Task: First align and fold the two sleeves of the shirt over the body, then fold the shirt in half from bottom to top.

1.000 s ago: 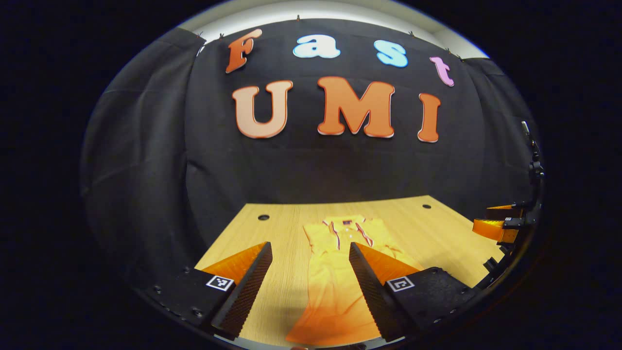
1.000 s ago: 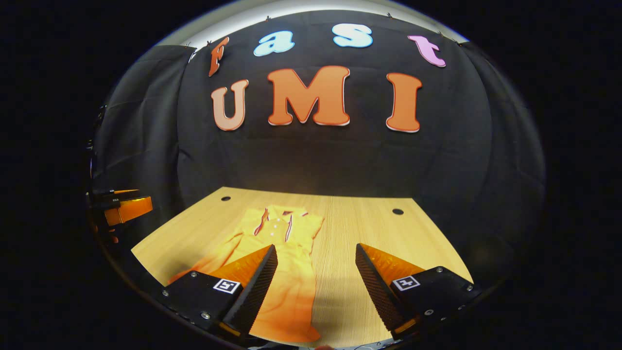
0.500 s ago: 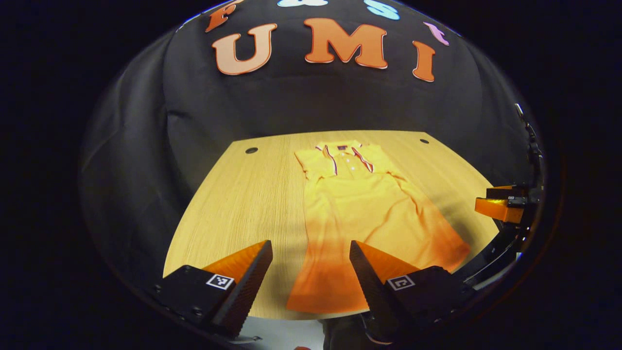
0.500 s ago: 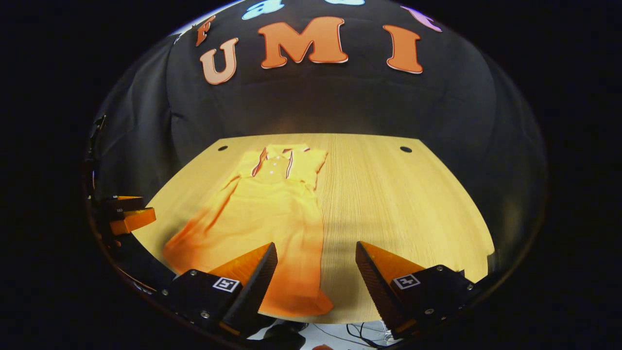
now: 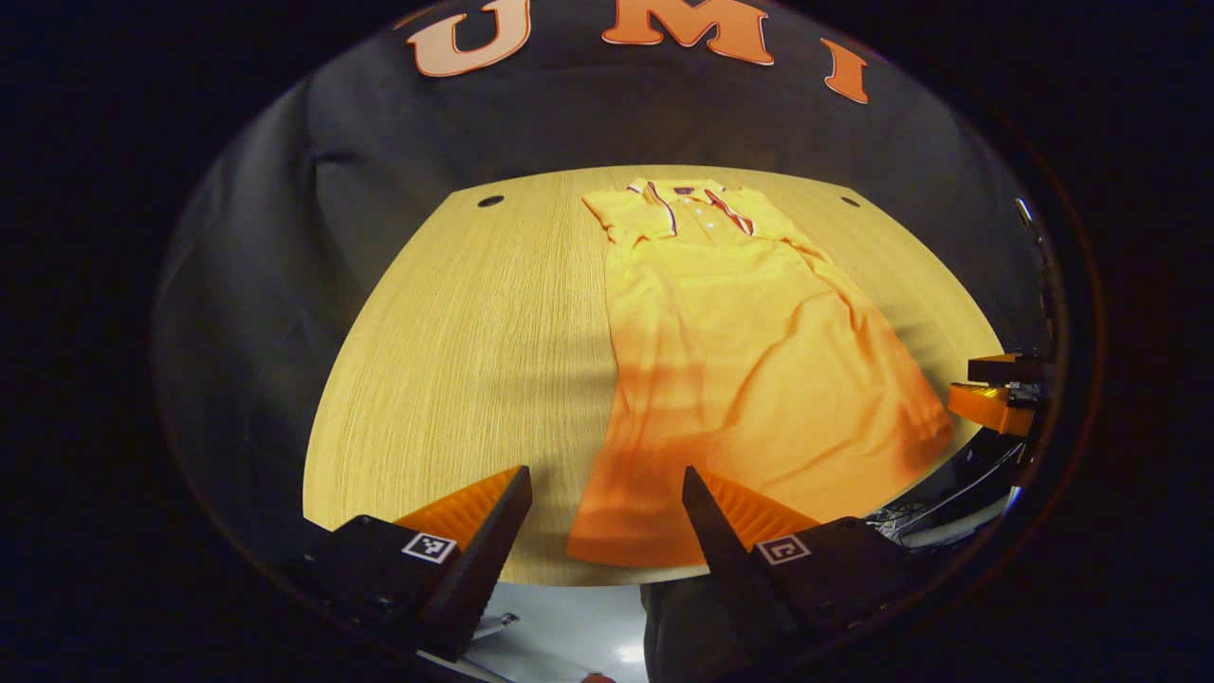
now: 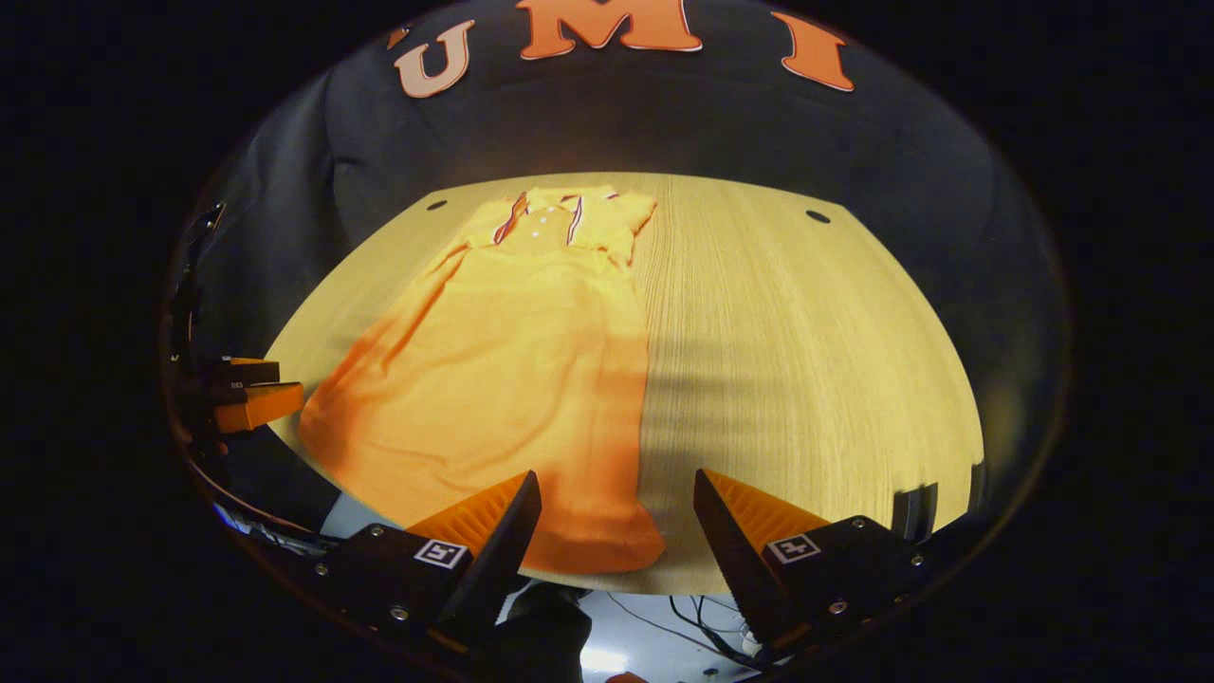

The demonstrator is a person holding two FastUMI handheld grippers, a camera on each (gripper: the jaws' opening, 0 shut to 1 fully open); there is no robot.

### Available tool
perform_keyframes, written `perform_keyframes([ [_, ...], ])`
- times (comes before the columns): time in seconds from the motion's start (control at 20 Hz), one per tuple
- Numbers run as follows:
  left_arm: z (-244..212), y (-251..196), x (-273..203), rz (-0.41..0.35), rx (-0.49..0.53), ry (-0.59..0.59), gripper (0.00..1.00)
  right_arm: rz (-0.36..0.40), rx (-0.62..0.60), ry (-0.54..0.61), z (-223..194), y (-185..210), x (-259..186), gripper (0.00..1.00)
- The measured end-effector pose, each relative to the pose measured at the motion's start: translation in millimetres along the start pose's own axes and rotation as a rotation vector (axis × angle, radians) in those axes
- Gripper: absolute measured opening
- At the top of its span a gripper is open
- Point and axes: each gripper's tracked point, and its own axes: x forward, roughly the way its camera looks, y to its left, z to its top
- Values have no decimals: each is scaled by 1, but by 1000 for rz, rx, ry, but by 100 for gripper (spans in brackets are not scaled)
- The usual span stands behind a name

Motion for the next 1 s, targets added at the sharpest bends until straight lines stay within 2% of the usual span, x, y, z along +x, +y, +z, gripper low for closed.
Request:
perform_keyframes([
  [0.25, -24, -2, 20, -42, 6, 113, 99, 38, 17, 116, -31, 13, 18, 99],
  [0.4, -24, -3, 24, -35, 31, 136, 99, -18, -9, 136, -36, -1, 20, 99],
  [0.65, -37, -7, 36, -47, 20, 242, 99, -9, 2, 175, -38, 6, 25, 98],
  [0.7, -32, -11, 39, -64, 10, 230, 99, -10, 8, 171, -40, 8, 25, 98],
  [0.75, -34, -12, 41, -65, 5, 244, 99, -8, -9, 180, -43, 10, 23, 93],
  [0.8, -33, -11, 40, -65, -1, 238, 93, 0, -37, 192, -44, 11, 24, 90],
  [0.85, -34, -12, 40, -65, 0, 247, 94, 9, -57, 209, -46, 12, 22, 78],
  [0.95, -28, -17, 43, -96, 34, 241, 73, 17, -30, 195, -39, 7, 25, 49],
  [1.0, -25, -21, 44, -105, 26, 231, 52, 24, 49, 187, -36, 7, 27, 29],
])
